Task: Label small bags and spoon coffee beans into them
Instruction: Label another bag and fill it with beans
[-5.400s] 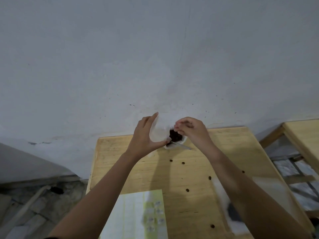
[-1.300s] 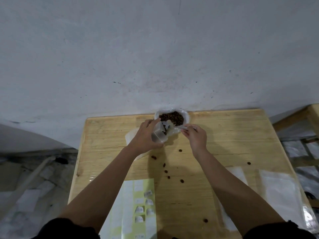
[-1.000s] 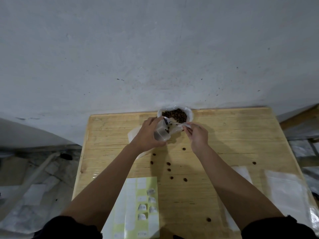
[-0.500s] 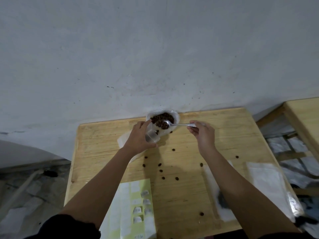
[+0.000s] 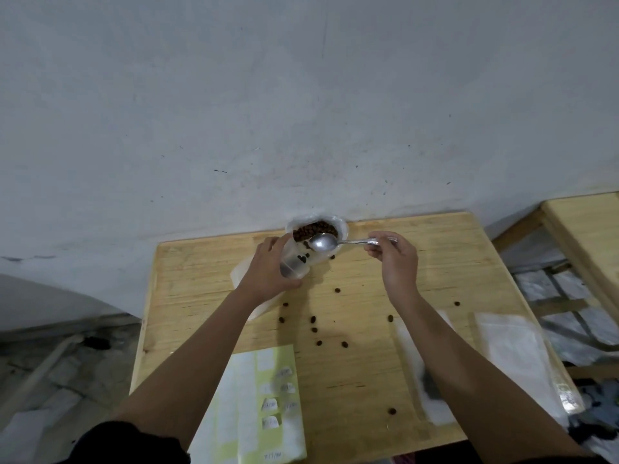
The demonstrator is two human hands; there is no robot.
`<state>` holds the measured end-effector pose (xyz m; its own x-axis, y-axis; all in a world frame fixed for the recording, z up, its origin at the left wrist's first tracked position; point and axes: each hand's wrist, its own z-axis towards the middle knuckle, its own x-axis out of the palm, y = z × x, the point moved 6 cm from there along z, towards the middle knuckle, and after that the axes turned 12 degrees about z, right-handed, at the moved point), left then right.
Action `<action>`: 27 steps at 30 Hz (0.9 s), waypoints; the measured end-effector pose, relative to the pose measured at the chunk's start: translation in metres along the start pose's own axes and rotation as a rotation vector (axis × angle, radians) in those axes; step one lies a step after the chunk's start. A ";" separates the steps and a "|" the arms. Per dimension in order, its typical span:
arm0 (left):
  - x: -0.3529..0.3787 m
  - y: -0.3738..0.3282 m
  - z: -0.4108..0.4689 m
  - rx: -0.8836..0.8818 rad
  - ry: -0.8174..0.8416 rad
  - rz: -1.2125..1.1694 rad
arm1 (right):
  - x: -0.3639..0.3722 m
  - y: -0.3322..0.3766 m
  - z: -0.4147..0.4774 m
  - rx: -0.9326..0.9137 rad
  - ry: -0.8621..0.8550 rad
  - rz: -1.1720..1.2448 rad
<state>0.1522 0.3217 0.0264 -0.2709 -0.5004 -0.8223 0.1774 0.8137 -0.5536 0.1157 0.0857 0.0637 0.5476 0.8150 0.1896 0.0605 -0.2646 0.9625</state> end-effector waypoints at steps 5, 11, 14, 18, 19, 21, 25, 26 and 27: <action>-0.016 0.003 -0.007 -0.013 -0.048 -0.028 | 0.005 -0.028 0.004 0.206 0.013 0.060; -0.028 0.010 -0.017 -0.040 -0.111 -0.137 | 0.031 -0.059 -0.012 0.384 0.155 0.043; -0.032 0.012 -0.021 -0.038 -0.140 -0.145 | 0.034 -0.063 -0.015 0.393 0.218 -0.066; -0.037 0.012 -0.025 -0.034 -0.173 -0.183 | 0.024 -0.058 -0.011 0.315 0.222 -0.312; -0.039 0.011 -0.025 -0.027 -0.190 -0.195 | 0.021 -0.054 -0.011 0.283 0.215 -0.373; -0.044 0.005 -0.026 -0.011 -0.230 -0.220 | 0.013 -0.043 -0.011 0.209 0.202 -0.491; -0.051 -0.010 -0.025 0.024 -0.301 -0.277 | 0.007 -0.015 -0.015 0.013 0.168 -0.606; -0.052 -0.014 -0.024 0.041 -0.307 -0.281 | 0.009 -0.006 -0.018 -0.035 0.167 -0.594; -0.053 -0.018 -0.023 0.056 -0.307 -0.278 | 0.015 0.003 -0.021 -0.069 0.184 -0.568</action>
<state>0.1412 0.3399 0.0829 -0.0229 -0.7707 -0.6368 0.1903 0.6220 -0.7596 0.1065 0.1078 0.0734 0.2913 0.8964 -0.3340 0.2433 0.2682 0.9321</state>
